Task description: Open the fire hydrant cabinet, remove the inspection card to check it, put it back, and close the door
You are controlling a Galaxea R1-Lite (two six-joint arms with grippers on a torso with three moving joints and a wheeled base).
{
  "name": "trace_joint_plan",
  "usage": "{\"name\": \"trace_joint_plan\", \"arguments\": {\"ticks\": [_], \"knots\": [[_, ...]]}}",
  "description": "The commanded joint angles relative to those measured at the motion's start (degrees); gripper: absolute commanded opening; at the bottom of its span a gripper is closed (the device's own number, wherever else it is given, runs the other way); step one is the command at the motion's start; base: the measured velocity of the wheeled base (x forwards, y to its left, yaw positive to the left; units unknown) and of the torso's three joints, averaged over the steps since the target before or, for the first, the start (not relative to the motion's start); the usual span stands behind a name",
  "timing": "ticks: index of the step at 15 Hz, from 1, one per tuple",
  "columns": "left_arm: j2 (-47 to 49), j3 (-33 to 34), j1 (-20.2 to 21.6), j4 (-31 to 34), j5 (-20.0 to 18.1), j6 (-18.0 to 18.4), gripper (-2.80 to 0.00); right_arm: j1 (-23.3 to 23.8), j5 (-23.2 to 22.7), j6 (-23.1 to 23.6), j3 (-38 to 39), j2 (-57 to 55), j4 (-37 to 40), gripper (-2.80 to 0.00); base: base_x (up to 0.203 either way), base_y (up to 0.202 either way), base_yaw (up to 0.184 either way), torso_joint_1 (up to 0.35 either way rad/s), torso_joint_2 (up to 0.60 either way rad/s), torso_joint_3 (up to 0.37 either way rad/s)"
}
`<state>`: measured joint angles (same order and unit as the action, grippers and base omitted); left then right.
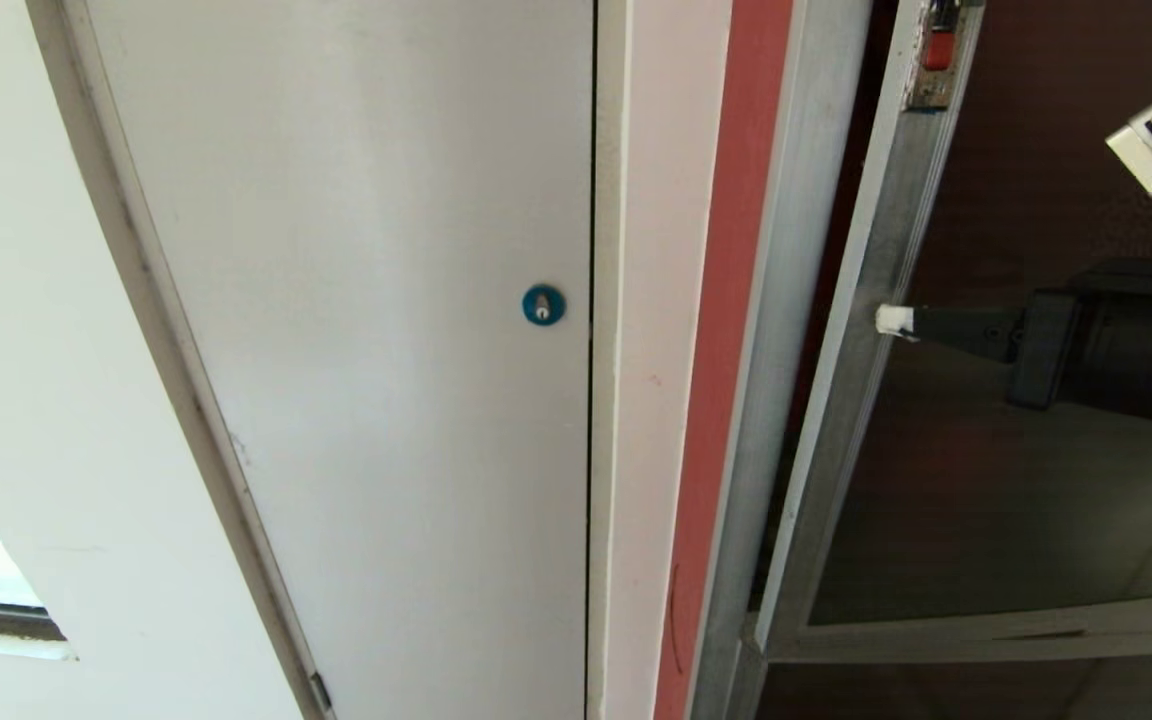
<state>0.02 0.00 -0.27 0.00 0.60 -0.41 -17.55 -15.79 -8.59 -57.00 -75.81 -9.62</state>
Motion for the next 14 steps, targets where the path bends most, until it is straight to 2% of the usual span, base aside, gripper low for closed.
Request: {"name": "trace_joint_plan", "arguments": {"ticks": [1, 6, 9, 14], "knots": [[-0.02, 0.00, 0.00, 0.00, 0.02, -0.02, -2.80, -0.02, 0.99, -0.18, 0.05, -3.64, -1.56, -2.80, 0.000, 0.000, 0.000, 0.000, 0.00, 0.000], [-0.02, 0.00, 0.00, 0.00, 0.02, -0.02, -2.80, 0.00, 4.06, -0.19, -0.04, -6.88, -4.34, -2.80, 0.000, 0.000, 0.000, 0.000, 0.00, 0.000], [0.00, 0.00, 0.00, 0.00, 0.02, -0.02, -2.80, 0.00, 7.12, -0.11, -0.07, -9.64, -8.92, -2.80, 0.000, 0.000, 0.000, 0.000, 0.00, 0.000], [0.06, 0.00, 0.00, 0.00, 0.02, -0.02, -2.80, 0.05, 9.44, -0.10, -1.97, -11.30, -9.68, -2.80, 0.000, 0.000, 0.000, 0.000, 0.00, 0.000]]}}
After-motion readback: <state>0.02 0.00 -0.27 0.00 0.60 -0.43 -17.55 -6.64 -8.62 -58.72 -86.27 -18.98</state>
